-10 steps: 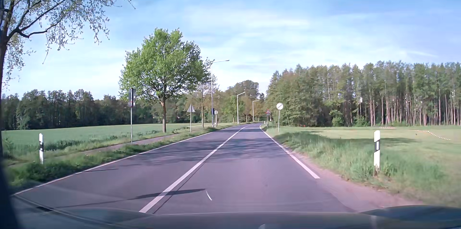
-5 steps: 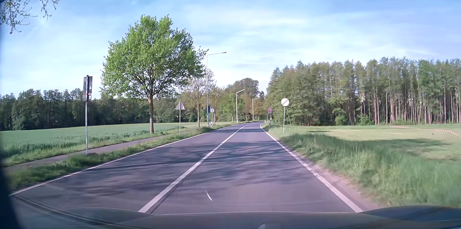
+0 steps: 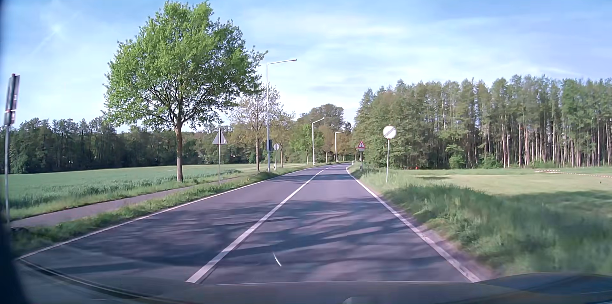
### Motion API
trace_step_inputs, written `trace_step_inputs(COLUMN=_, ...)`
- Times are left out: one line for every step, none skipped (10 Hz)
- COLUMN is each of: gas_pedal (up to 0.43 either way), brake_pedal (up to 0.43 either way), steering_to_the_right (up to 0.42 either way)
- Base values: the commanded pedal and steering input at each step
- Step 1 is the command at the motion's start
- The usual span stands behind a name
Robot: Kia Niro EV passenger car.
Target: Follow the waypoints while adhering to traffic rules and regulations
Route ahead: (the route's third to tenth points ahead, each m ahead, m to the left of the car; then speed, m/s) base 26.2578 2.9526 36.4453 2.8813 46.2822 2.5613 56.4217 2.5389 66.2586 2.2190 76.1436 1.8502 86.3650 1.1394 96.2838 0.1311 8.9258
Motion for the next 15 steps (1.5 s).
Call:
trace_step_inputs(gas_pedal=0.000, brake_pedal=0.000, steering_to_the_right=-0.002)
trace_step_inputs(gas_pedal=0.000, brake_pedal=0.000, steering_to_the_right=-0.002)
trace_step_inputs(gas_pedal=0.000, brake_pedal=0.000, steering_to_the_right=-0.002)
trace_step_inputs(gas_pedal=0.000, brake_pedal=0.000, steering_to_the_right=-0.002)
trace_step_inputs(gas_pedal=0.000, brake_pedal=0.000, steering_to_the_right=-0.002)
trace_step_inputs(gas_pedal=0.000, brake_pedal=0.000, steering_to_the_right=-0.002)
trace_step_inputs(gas_pedal=0.000, brake_pedal=0.000, steering_to_the_right=-0.002)
trace_step_inputs(gas_pedal=0.008, brake_pedal=0.000, steering_to_the_right=-0.002)
trace_step_inputs(gas_pedal=0.028, brake_pedal=0.000, steering_to_the_right=-0.002)
trace_step_inputs(gas_pedal=0.059, brake_pedal=0.000, steering_to_the_right=-0.002)
trace_step_inputs(gas_pedal=0.067, brake_pedal=0.000, steering_to_the_right=-0.002)
trace_step_inputs(gas_pedal=0.079, brake_pedal=0.000, steering_to_the_right=-0.002)
trace_step_inputs(gas_pedal=0.098, brake_pedal=0.000, steering_to_the_right=-0.002)
trace_step_inputs(gas_pedal=0.118, brake_pedal=0.000, steering_to_the_right=-0.002)
trace_step_inputs(gas_pedal=0.130, brake_pedal=0.000, steering_to_the_right=-0.002)
